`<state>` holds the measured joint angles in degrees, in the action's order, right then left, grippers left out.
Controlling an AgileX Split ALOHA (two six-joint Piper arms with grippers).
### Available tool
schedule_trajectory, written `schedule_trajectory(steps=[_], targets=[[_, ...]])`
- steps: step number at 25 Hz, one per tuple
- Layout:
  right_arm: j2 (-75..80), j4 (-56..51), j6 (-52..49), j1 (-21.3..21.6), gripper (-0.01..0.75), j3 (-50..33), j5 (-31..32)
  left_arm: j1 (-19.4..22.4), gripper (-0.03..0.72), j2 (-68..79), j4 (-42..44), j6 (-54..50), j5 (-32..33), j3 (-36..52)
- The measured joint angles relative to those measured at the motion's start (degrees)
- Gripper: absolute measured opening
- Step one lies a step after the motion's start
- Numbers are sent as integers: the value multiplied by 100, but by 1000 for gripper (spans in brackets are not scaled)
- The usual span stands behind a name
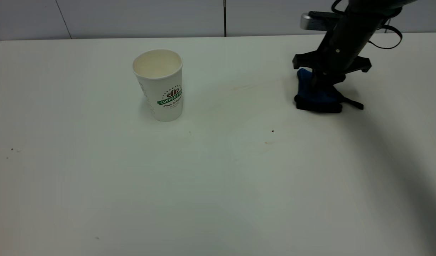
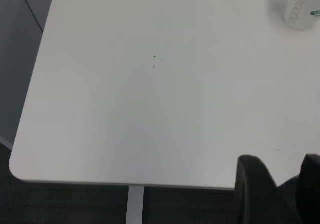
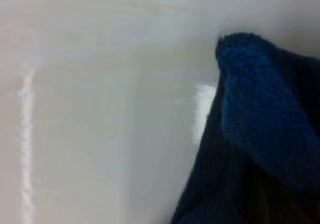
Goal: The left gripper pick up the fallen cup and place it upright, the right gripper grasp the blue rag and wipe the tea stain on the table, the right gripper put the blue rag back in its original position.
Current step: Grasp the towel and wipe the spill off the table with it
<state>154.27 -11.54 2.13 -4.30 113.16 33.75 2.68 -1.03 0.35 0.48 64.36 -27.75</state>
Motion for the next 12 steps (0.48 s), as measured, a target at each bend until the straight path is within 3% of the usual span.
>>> schedule_trajectory(steps=[8, 10, 12], targets=[[-113, 257, -114, 590, 84, 0, 826, 0, 240, 0, 0, 0, 0, 0], [-134, 332, -139, 619, 138, 0, 979, 0, 240, 0, 0, 0, 0, 0], [-146, 389, -160, 629, 240, 31, 1226, 0, 240, 0, 0, 0, 0, 0]])
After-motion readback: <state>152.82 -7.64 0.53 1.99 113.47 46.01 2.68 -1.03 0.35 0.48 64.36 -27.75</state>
